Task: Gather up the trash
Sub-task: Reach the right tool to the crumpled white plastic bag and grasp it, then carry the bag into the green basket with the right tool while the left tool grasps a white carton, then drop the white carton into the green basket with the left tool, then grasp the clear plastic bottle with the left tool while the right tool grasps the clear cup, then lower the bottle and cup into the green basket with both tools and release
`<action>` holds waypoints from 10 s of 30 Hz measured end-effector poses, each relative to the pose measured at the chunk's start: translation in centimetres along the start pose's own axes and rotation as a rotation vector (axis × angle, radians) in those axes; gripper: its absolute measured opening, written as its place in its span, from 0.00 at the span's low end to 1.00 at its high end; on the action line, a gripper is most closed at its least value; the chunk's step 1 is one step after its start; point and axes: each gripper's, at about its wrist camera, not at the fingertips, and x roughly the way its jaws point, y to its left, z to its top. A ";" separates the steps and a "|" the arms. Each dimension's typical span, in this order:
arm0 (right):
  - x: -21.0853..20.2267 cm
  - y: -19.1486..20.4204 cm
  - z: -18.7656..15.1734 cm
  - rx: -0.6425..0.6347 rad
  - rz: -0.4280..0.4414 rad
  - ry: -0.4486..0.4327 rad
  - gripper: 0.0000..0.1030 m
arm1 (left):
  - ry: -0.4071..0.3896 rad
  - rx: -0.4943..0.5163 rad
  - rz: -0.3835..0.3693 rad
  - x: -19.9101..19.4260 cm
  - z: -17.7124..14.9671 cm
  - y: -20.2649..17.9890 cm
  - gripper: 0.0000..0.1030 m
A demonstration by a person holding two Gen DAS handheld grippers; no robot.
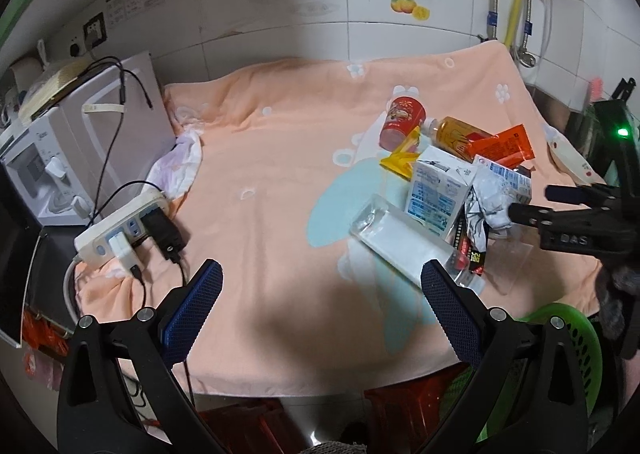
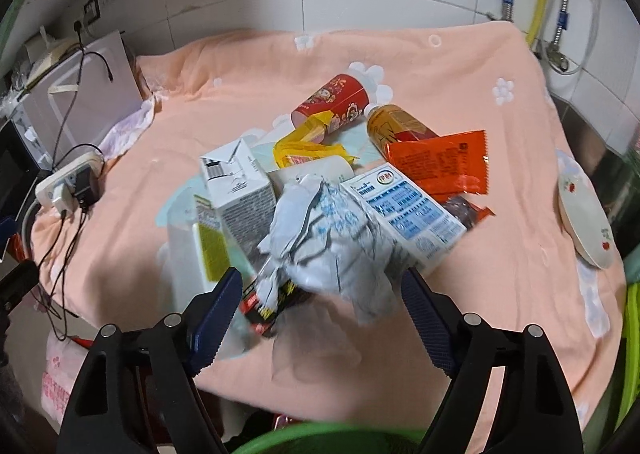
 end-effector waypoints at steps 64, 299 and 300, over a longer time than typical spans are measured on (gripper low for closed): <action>-4.9 -3.0 -0.2 0.169 -0.021 -0.097 0.37 | 0.099 0.298 -0.478 15.1 6.3 -10.0 0.65; -19.2 -8.4 -23.8 0.404 -0.116 -0.055 0.70 | 0.525 0.101 -0.630 1.3 -9.3 -20.9 0.56; -19.3 -8.5 -23.9 0.408 -0.119 -0.056 0.70 | 0.535 0.109 -0.629 1.4 -9.8 -21.3 0.56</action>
